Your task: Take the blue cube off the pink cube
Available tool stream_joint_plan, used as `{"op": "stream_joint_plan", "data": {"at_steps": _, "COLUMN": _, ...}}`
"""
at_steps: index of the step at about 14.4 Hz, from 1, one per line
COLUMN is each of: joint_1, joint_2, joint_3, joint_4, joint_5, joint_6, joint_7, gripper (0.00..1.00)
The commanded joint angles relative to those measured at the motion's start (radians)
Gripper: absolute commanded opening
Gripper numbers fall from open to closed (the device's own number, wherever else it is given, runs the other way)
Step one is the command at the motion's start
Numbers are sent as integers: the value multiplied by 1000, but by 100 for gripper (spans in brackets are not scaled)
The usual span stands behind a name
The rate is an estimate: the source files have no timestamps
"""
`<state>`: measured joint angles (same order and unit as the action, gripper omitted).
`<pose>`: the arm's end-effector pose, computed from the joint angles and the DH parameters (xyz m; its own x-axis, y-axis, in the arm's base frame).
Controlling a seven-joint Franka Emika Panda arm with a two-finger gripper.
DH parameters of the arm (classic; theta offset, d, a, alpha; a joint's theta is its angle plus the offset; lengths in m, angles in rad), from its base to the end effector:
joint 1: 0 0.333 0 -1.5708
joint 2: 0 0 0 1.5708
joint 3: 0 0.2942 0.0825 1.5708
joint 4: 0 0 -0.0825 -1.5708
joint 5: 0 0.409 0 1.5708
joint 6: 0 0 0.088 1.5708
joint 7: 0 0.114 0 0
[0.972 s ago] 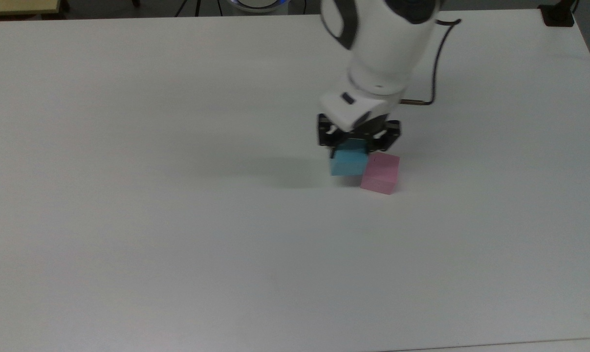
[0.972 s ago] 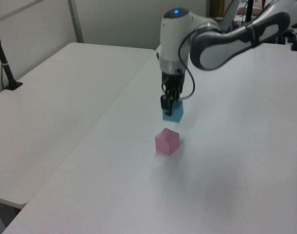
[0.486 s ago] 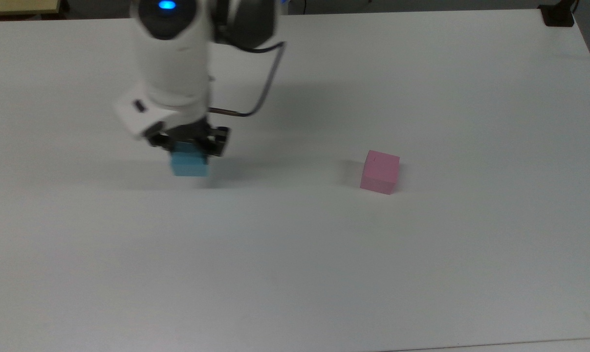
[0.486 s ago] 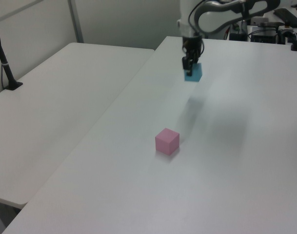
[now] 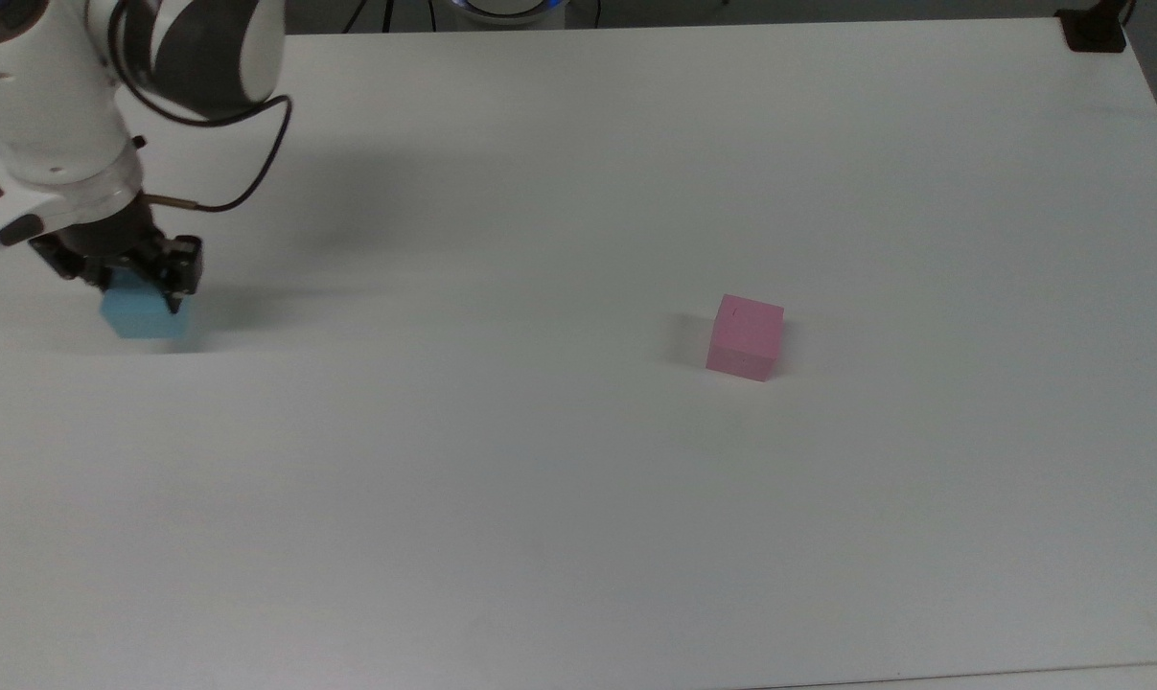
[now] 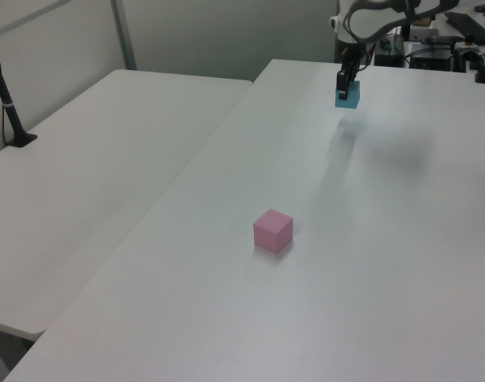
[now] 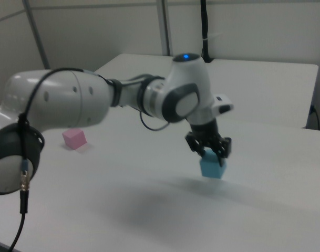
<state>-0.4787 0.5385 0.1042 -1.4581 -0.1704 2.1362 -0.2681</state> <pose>0.6733 -0.2861 0.3507 0.9936 -0.0362 0.1072 -0.0507 -0.9895 0.1350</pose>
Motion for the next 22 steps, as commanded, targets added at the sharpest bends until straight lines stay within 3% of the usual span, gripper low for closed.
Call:
{"op": "stream_joint_plan", "data": {"at_steps": 1, "joint_1": -58, "joint_2": 55, "joint_3": -17, "joint_4": -16, "joint_5": -3, "joint_6": 140, "joint_7": -49, "gripper": 25}}
{"op": "stream_joint_plan", "data": {"at_steps": 3, "joint_1": -60, "joint_2": 69, "joint_3": -27, "joint_4": -16, "joint_5": -4, "joint_6": 145, "joint_7": -62, "gripper": 49}}
{"op": "stream_joint_plan", "data": {"at_steps": 5, "joint_1": -58, "joint_2": 67, "joint_3": -27, "joint_4": -16, "joint_5": -1, "joint_6": 145, "joint_7": -56, "gripper": 100}}
{"op": "stream_joint_plan", "data": {"at_steps": 9, "joint_1": -40, "joint_2": 16, "joint_3": -11, "joint_4": -18, "joint_5": 0, "joint_6": 133, "joint_7": -36, "gripper": 100}}
{"op": "stream_joint_plan", "data": {"at_steps": 12, "joint_1": 66, "joint_2": -61, "joint_3": -11, "joint_4": -45, "joint_5": 0, "joint_6": 116, "joint_7": 100, "gripper": 100}}
{"op": "stream_joint_plan", "data": {"at_steps": 16, "joint_1": 236, "joint_2": -221, "joint_3": -11, "joint_4": -53, "joint_5": 6, "joint_6": -177, "joint_7": 214, "gripper": 100}}
{"op": "stream_joint_plan", "data": {"at_steps": 19, "joint_1": 354, "joint_2": -323, "joint_3": -11, "joint_4": -54, "joint_5": 64, "joint_6": -341, "joint_7": 346, "gripper": 100}}
{"op": "stream_joint_plan", "data": {"at_steps": 22, "joint_1": 462, "joint_2": -437, "joint_3": -34, "joint_4": -79, "joint_5": 110, "joint_6": -458, "joint_7": 363, "gripper": 100}}
